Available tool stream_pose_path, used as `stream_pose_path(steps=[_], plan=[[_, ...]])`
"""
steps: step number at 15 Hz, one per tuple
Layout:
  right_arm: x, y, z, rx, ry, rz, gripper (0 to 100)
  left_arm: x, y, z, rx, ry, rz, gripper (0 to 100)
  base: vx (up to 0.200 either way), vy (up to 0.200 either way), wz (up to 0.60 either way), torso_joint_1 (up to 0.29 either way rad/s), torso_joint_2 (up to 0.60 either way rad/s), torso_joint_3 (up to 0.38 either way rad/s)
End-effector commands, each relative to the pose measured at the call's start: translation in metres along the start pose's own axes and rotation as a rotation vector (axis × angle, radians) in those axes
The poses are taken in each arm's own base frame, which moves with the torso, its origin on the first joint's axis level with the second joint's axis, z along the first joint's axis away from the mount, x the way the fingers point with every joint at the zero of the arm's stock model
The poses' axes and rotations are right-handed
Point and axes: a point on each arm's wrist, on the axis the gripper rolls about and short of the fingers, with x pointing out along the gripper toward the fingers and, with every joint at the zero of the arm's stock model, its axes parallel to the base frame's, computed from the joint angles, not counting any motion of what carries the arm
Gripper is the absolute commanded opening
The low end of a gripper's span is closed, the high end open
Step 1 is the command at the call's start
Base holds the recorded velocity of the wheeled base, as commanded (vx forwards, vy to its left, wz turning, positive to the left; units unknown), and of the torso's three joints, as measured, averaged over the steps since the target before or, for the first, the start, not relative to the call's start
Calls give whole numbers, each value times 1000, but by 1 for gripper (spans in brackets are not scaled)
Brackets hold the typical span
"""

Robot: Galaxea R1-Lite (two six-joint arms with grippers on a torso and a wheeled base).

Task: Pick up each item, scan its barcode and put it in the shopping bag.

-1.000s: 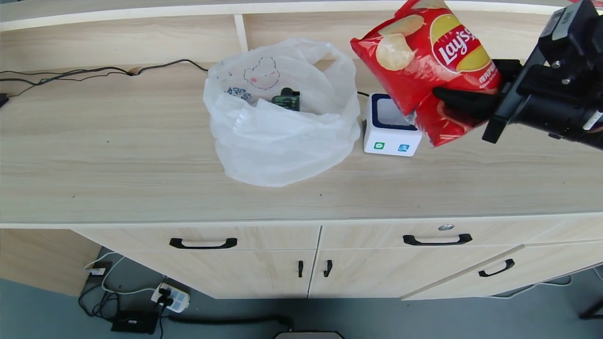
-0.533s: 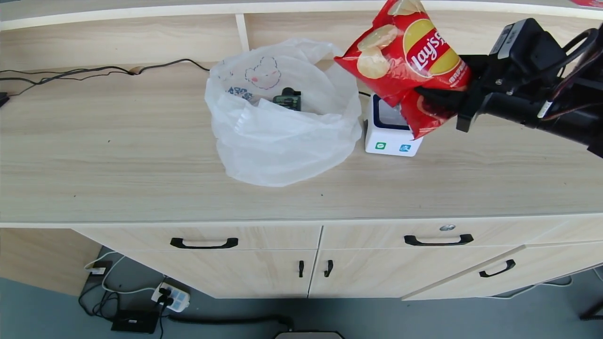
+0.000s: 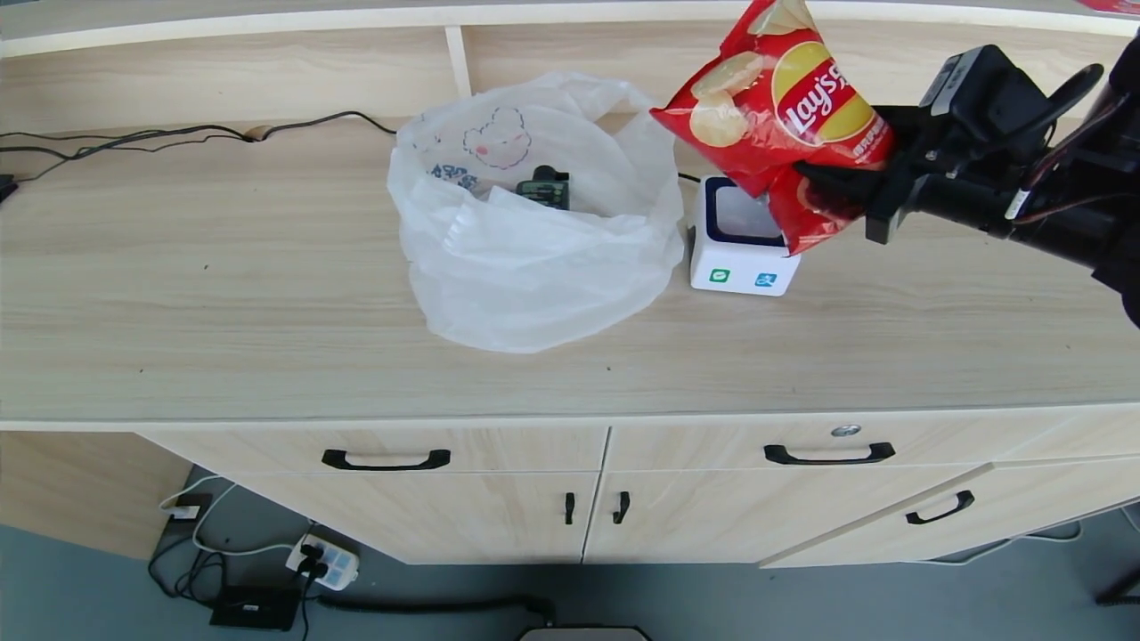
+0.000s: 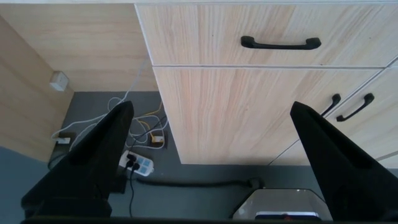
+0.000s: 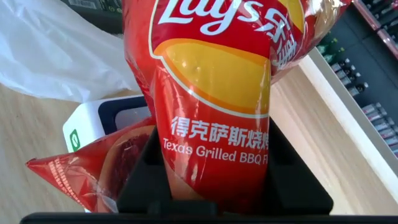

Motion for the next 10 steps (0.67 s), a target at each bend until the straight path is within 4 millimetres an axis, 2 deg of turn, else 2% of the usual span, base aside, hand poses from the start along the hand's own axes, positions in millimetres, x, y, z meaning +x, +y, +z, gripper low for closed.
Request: stream_pose_path(steps=[1, 4, 6, 10], plan=[[-1, 4, -2, 13, 8, 13, 0, 0, 0, 0, 4, 0, 0, 100, 0, 0, 0, 0, 0, 0], [-6, 9, 10, 50, 26, -10, 0, 0, 0, 0, 5, 0, 0, 100, 0, 0, 0, 0, 0, 0], [-15, 18, 8, 86, 53, 0, 0, 0, 0, 0, -1, 3, 0, 100, 0, 0, 0, 0, 0, 0], [-20, 21, 7, 113, 58, -4, 0, 0, 0, 0, 7, 3, 0, 100, 200, 0, 0, -6, 1, 1]])
